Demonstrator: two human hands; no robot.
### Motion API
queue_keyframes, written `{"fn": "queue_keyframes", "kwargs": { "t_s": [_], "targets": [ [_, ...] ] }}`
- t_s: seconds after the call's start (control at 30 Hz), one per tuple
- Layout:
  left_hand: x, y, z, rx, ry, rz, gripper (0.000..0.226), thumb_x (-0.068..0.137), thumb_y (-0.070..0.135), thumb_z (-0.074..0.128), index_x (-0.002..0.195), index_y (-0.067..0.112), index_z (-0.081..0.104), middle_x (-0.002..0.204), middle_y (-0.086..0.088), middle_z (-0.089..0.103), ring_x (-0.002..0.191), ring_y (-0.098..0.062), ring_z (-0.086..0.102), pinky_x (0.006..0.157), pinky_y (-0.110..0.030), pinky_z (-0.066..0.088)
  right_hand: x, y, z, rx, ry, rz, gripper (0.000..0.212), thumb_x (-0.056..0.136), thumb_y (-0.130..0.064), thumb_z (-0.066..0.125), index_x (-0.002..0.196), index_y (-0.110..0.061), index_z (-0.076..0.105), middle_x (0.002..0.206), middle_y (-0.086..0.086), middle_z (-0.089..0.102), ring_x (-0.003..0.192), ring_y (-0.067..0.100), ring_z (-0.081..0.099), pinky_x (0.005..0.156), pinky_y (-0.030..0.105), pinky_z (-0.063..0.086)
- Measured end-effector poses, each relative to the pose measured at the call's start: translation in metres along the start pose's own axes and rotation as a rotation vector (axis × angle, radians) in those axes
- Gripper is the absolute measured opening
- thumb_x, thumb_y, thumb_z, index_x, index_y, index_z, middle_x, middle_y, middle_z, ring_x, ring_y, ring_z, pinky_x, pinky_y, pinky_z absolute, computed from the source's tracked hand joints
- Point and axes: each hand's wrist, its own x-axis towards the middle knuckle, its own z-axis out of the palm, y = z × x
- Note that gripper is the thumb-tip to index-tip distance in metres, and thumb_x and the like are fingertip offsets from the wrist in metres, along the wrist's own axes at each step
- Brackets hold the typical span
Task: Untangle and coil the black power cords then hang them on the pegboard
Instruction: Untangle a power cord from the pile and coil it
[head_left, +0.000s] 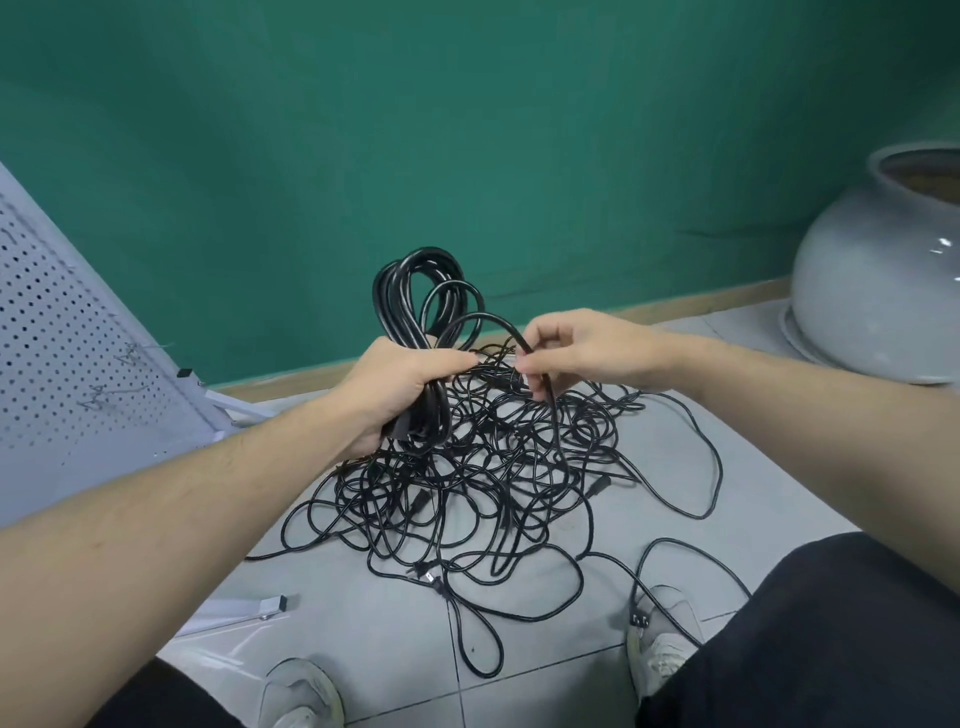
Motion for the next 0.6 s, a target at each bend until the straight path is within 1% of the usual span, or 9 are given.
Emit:
{"fn": "queue_keyframes", "kwargs": {
  "t_s": [0.07,0.17,0.23,0.3,0.4,0.47,0.5,0.53,0.6],
  "targets": [
    [0.005,-0.005,-0.004,0.034,0.054,-0.047,0.023,0.078,0.023,0.077,0.061,0.017,0.063,0.063,-0.003,0.055,0.053,-0.020,0.053,0.071,-0.047,0.054,0.000,-0.005,0.001,0.034,0.128,-0.086,0.006,0.096,-0.015,0.068,0.097,-0.009,0.069,0.077,0.003,0.068,0.065,0.016,0.061,0.069,0.032,0.052],
    [0.005,-0.006,-0.003,-0.002,0.045,-0.065,0.013,0.067,0.030,0.072,0.066,0.018,0.068,0.067,-0.002,0.056,0.059,-0.019,0.051,0.064,-0.031,0.042,0.004,-0.020,0.009,0.159,0.336,-0.207,0.008,0.095,-0.017,0.069,0.097,-0.022,0.075,0.072,-0.010,0.066,0.056,0.011,0.046,0.055,0.024,0.037],
    [0.006,-0.007,0.001,-0.092,-0.032,-0.065,0.020,0.062,0.033,0.074,0.069,0.015,0.073,0.064,0.003,0.060,0.063,-0.018,0.050,0.065,-0.030,0.038,0.008,-0.028,0.019,0.205,0.441,-0.256,0.011,0.095,-0.019,0.069,0.100,-0.027,0.075,0.079,-0.018,0.068,0.061,-0.002,0.051,0.063,0.016,0.038],
    [0.002,-0.006,0.006,-0.131,-0.105,-0.056,0.019,0.067,0.033,0.072,0.066,0.014,0.073,0.071,0.002,0.068,0.068,-0.017,0.052,0.071,-0.034,0.042,0.013,-0.031,0.028,0.184,0.512,-0.261,0.014,0.096,-0.023,0.069,0.106,-0.030,0.076,0.101,-0.020,0.070,0.085,-0.010,0.060,0.082,0.016,0.046],
    [-0.002,-0.004,0.013,-0.074,-0.152,-0.018,0.029,0.078,0.036,0.065,0.054,0.019,0.067,0.094,-0.011,0.077,0.072,-0.022,0.058,0.076,-0.037,0.048,0.018,-0.033,0.039,0.369,0.464,-0.183,0.020,0.100,-0.029,0.063,0.116,-0.038,0.072,0.123,-0.018,0.068,0.117,0.003,0.061,0.100,0.037,0.054],
    [-0.004,-0.004,0.016,-0.067,-0.184,-0.016,0.040,0.090,0.030,0.059,0.053,0.019,0.065,0.091,-0.019,0.076,0.065,-0.024,0.062,0.067,-0.032,0.052,0.020,-0.034,0.047,0.400,0.429,-0.107,0.032,0.103,-0.038,0.056,0.134,-0.041,0.058,0.143,-0.016,0.056,0.129,0.007,0.052,0.106,0.039,0.049],
    [-0.003,-0.005,0.016,-0.078,-0.199,-0.027,0.043,0.093,0.027,0.056,0.052,0.018,0.065,0.089,-0.019,0.076,0.064,-0.025,0.065,0.064,-0.031,0.054,0.021,-0.034,0.049,0.407,0.417,-0.071,0.035,0.103,-0.041,0.053,0.138,-0.039,0.054,0.143,-0.013,0.055,0.129,0.008,0.050,0.108,0.037,0.045],
    [-0.002,-0.006,0.015,-0.096,-0.224,-0.042,0.043,0.093,0.025,0.055,0.052,0.017,0.064,0.089,-0.018,0.076,0.070,-0.028,0.069,0.067,-0.033,0.057,0.022,-0.036,0.050,0.442,0.397,-0.046,0.031,0.104,-0.042,0.052,0.134,-0.035,0.055,0.132,-0.007,0.062,0.119,0.012,0.056,0.104,0.038,0.045],
    [-0.001,-0.005,0.013,-0.140,-0.247,-0.044,0.033,0.084,0.028,0.064,0.053,0.016,0.065,0.086,-0.012,0.075,0.092,-0.038,0.072,0.092,-0.049,0.058,0.022,-0.040,0.053,0.549,0.360,-0.044,0.022,0.105,-0.038,0.052,0.121,-0.026,0.062,0.092,0.002,0.070,0.087,0.021,0.064,0.086,0.044,0.048]
  ]
}}
